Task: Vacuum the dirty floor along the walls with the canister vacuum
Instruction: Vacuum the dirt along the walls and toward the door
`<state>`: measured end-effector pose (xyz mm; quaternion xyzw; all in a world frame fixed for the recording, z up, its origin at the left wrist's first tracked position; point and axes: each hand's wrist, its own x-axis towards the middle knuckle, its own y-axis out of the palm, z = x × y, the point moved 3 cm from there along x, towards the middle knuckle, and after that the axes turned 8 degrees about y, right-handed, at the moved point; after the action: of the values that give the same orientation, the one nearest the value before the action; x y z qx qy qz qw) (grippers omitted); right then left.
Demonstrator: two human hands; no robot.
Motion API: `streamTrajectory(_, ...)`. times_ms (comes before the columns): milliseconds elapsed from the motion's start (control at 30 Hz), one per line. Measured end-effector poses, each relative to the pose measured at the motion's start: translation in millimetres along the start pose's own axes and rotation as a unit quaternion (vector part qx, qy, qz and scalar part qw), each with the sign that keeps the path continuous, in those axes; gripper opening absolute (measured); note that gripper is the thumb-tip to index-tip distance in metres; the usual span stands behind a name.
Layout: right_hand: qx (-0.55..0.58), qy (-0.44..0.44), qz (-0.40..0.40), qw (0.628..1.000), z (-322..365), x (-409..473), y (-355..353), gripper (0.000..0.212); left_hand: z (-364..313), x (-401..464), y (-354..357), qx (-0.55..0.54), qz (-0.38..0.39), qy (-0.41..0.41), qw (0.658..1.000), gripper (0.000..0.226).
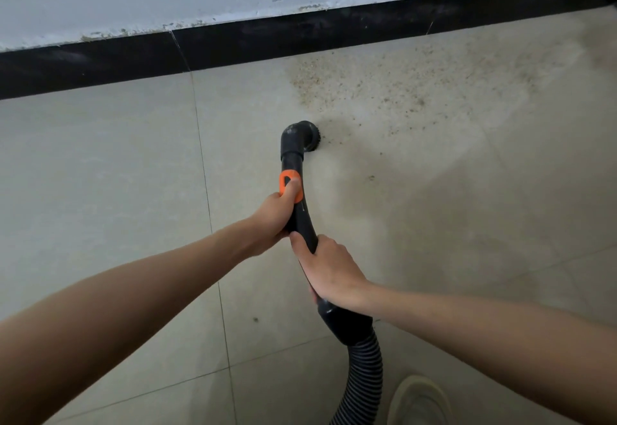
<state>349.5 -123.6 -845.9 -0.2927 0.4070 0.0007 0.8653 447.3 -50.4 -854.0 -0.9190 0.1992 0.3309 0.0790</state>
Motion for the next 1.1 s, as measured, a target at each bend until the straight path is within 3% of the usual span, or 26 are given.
streamTrajectory(467, 0.010, 0.036, 0.030, 0.999, -48.7, -70.4, -1.2, 0.057, 45.1, -58.8, 35.0, -0.041, -0.006, -0.046, 0.998, 0.047)
streamTrajectory(900, 0.088, 0.089, -0.073, 0.989, -73.0, -76.8, -32.6, 0.053, 16.5, -43.9, 100.2, 0.028, 0.110, -0.024, 0.993, 0.037)
streamTrajectory(1100, 0.076, 0.039, -0.075, 0.994, -35.1, -36.0, -45.3, 0.051, -8.2, -15.0, 74.1, 0.005, 0.064, 0.001, 0.998, 0.038)
